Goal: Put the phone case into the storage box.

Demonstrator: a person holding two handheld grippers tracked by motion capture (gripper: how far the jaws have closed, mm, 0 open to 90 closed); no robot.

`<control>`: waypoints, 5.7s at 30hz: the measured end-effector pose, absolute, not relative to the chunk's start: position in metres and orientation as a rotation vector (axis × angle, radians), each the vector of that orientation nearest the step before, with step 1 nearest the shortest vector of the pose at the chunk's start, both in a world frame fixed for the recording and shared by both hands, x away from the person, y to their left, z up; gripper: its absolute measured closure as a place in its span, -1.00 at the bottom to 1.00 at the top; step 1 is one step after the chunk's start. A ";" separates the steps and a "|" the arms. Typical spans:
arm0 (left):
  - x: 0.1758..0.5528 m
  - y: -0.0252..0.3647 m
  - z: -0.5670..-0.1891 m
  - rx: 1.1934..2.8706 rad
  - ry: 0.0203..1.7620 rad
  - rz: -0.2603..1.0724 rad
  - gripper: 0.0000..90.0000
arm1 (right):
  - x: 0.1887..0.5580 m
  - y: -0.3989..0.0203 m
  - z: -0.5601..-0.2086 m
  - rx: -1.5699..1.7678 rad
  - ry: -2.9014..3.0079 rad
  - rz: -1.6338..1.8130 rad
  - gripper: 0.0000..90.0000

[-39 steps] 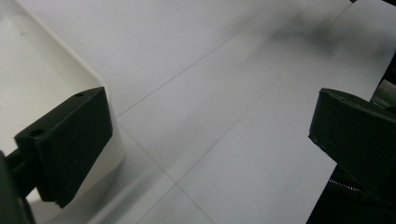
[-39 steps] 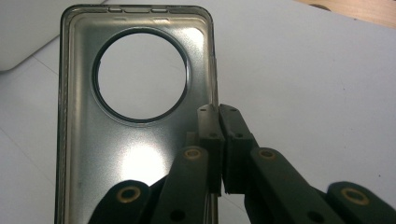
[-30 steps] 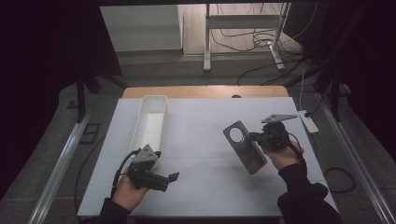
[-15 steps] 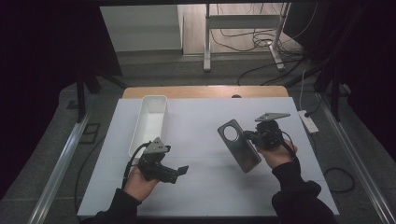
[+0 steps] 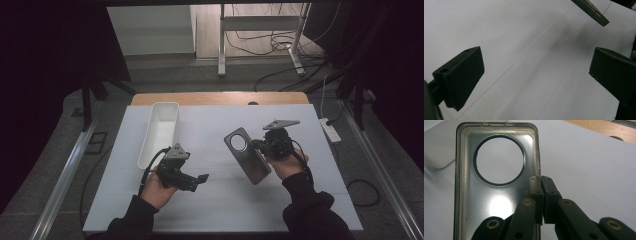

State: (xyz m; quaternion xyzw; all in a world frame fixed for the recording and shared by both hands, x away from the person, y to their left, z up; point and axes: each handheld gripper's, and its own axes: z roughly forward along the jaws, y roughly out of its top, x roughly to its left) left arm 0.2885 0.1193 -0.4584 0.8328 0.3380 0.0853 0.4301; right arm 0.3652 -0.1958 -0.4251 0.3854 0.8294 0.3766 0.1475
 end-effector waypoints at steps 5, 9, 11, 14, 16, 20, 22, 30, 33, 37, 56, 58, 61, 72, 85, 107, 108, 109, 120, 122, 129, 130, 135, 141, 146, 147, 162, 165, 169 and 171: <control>0.294 0.113 -0.458 2.077 0.845 0.208 -0.98 | 0.366 -0.190 -0.426 1.108 2.394 1.101 0.96; 0.298 0.108 -0.458 2.068 0.850 0.188 -0.97 | 0.366 -0.185 -0.426 1.103 2.395 1.103 0.96; 0.301 0.104 -0.457 2.064 0.853 0.180 -0.97 | 0.365 -0.182 -0.426 1.099 2.399 1.103 0.96; 0.305 0.098 -0.457 2.068 0.856 0.168 -0.97 | 0.365 -0.176 -0.427 1.093 2.400 1.110 0.96; 0.307 0.096 -0.457 2.065 0.856 0.147 -0.98 | 0.364 -0.173 -0.427 1.090 2.402 1.112 0.96; 0.309 0.093 -0.456 2.059 0.845 0.129 -0.98 | 0.363 -0.168 -0.427 1.087 2.407 1.118 0.96; 0.311 0.091 -0.456 2.057 0.842 0.121 -0.98 | 0.363 -0.164 -0.428 1.077 2.412 1.122 0.96; 0.313 0.086 -0.457 2.063 0.845 0.118 -0.80 | 0.360 -0.153 -0.431 1.063 2.423 1.128 0.96; 0.314 0.083 -0.457 2.062 0.842 0.113 -0.70 | 0.360 -0.151 -0.433 1.056 2.427 1.128 0.96; 0.315 0.081 -0.459 2.063 0.839 0.107 -0.59 | 0.359 -0.148 -0.434 1.056 2.431 1.132 0.96; 0.320 0.084 -0.465 1.996 0.861 -0.102 0.54 | 0.355 -0.144 -0.440 1.029 2.456 1.127 0.95; 0.320 0.085 -0.465 2.014 0.885 -0.090 0.68 | 0.355 -0.144 -0.440 1.029 2.454 1.129 0.95; 0.322 0.090 -0.467 1.990 0.918 -0.106 0.77 | 0.355 -0.146 -0.439 1.026 2.459 1.142 0.93; 0.323 0.104 -0.459 1.975 0.907 -0.075 0.78 | 0.352 -0.156 -0.433 1.000 2.455 1.199 0.31; 0.320 0.118 -0.448 2.003 0.795 -0.080 0.78 | 0.351 -0.165 -0.430 0.915 2.555 1.330 -0.70; 0.316 0.103 -0.449 2.069 0.707 -0.077 0.78 | 0.348 -0.153 -0.435 0.700 2.711 1.336 0.47; 0.317 0.104 -0.449 2.075 0.724 -0.061 0.78 | 0.348 -0.155 -0.436 0.691 2.720 1.341 0.56; 0.318 0.105 -0.450 2.078 0.738 -0.048 0.78 | 0.348 -0.157 -0.435 0.672 2.737 1.341 0.66; 0.318 0.105 -0.449 2.055 0.791 0.029 0.30 | 0.340 -0.154 -0.431 0.660 2.683 1.262 0.79; 0.318 0.105 -0.448 2.051 0.803 0.053 0.11 | 0.339 -0.155 -0.430 0.671 2.662 1.242 0.79; 0.317 0.105 -0.450 2.048 0.830 0.129 -0.41 | 0.338 -0.158 -0.430 0.745 2.604 1.214 0.79; 0.317 0.105 -0.450 2.048 0.830 0.129 -0.47 | 0.338 -0.158 -0.430 0.759 2.597 1.202 0.79; 0.317 0.106 -0.450 2.046 0.859 0.176 -0.68 | 0.336 -0.160 -0.431 0.816 2.567 1.188 0.79; 0.318 0.109 -0.451 2.036 0.893 0.204 -0.90 | 0.334 -0.160 -0.431 0.859 2.533 1.186 0.79; 0.318 0.110 -0.451 2.037 0.913 0.210 -0.90 | 0.331 -0.156 -0.432 0.895 2.511 1.190 0.79; 0.318 0.110 -0.451 2.037 0.917 0.213 -0.87 | 0.331 -0.156 -0.432 0.895 2.508 1.191 0.79; 0.314 0.109 -0.450 2.019 0.888 0.156 0.32 | 0.322 -0.144 -0.434 0.909 2.506 1.229 0.79; 0.314 0.108 -0.450 2.030 0.881 0.154 0.51 | 0.320 -0.141 -0.434 0.900 2.513 1.234 0.79; 0.315 0.110 -0.452 2.030 0.912 0.133 0.78 | 0.318 -0.137 -0.435 0.887 2.520 1.230 0.79; 0.316 0.111 -0.453 2.023 0.917 0.117 0.83 | 0.317 -0.137 -0.435 0.888 2.521 1.225 0.79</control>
